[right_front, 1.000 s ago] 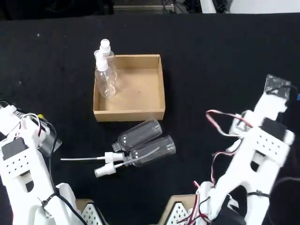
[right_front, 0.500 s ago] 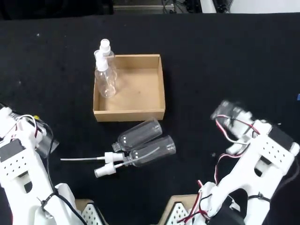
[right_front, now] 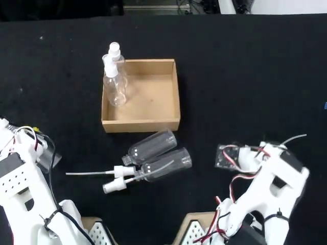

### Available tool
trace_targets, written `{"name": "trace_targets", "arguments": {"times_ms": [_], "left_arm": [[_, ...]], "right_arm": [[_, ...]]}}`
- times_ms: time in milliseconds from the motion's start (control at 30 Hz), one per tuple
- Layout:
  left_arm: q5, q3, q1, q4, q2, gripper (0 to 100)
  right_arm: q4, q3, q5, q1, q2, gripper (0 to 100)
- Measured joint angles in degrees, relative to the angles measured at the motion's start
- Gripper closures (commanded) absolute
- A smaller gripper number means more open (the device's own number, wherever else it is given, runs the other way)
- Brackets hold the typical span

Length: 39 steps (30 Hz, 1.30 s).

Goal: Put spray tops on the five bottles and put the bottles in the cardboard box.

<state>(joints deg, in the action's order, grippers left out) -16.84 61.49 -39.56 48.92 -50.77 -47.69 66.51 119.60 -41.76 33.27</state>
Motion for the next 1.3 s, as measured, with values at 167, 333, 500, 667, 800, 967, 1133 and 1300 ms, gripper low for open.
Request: {"name": "trace_targets", "arguments": {"times_ms": [167,333,500,667,800,967,1133,1300], "left_arm": [[0.0,0.0,0.0,0.0,0.0,97],[0.0,0.0,0.0,0.0,0.0,97],[0.0,0.0,0.0,0.0,0.0,97],[0.0,0.0,0.0,0.0,0.0,97],[0.0,0.0,0.0,0.0,0.0,97],[0.0,0.0,0.0,0.0,0.0,97],[0.0,0.0,0.0,0.0,0.0,97],[0.0,0.0,0.0,0.0,0.0,97]], "right_arm": [[8.5,4.5,0.1,0.0,0.0,70.6],[13.5,8.5,0.1,0.0,0.0,71.0],[17.6,11.7,0.1,0.0,0.5,82.8],[18.2,12.1,-5.3,-0.1,1.0,94.3],[18.2,10.5,-21.1,1.4,0.3,94.4],[17.8,7.5,-43.5,3.4,0.3,94.4],[7.2,0.9,-57.9,3.5,0.3,94.5],[-0.8,-6.1,-67.5,3.5,-3.0,89.5]]}}
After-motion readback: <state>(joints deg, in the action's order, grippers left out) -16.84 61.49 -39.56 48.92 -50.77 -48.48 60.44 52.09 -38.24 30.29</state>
